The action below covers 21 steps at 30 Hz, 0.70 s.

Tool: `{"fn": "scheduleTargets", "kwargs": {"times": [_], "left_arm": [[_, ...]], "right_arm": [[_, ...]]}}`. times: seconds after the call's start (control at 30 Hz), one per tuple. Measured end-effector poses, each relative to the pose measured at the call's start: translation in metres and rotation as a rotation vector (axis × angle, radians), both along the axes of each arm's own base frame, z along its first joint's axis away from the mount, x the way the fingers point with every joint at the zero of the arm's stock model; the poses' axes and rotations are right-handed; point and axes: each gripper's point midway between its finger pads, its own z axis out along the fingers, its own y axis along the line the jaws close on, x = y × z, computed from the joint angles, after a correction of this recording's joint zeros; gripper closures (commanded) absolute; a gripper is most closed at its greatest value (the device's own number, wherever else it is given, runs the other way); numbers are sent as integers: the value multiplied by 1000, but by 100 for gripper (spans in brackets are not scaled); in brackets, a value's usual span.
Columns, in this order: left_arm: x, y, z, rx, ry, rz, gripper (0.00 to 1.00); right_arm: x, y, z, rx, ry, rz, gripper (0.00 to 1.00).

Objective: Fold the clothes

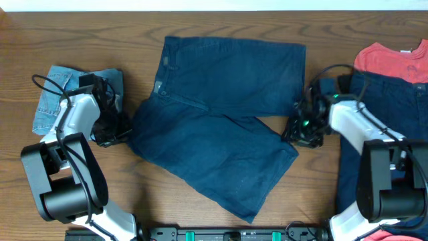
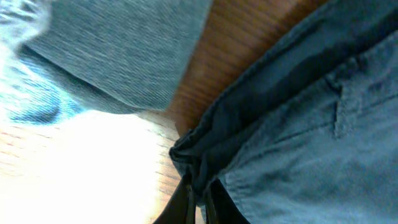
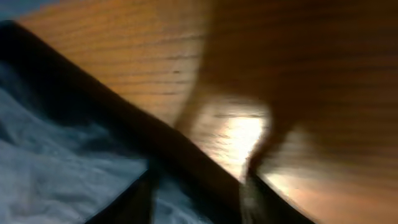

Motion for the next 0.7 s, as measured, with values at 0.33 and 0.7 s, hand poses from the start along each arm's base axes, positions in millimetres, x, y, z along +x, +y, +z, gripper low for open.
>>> {"fn": "scheduleTargets", "kwargs": {"times": [0.33,0.7], "left_arm": [[-3,-5,1,-23,10,-13,87],[0,-18,3,-93,-6,-21,61]], "right_arm": [[17,-14,-5,-82,-79,-11,99],[128,-68,52,-135,-460,-93,41]]}}
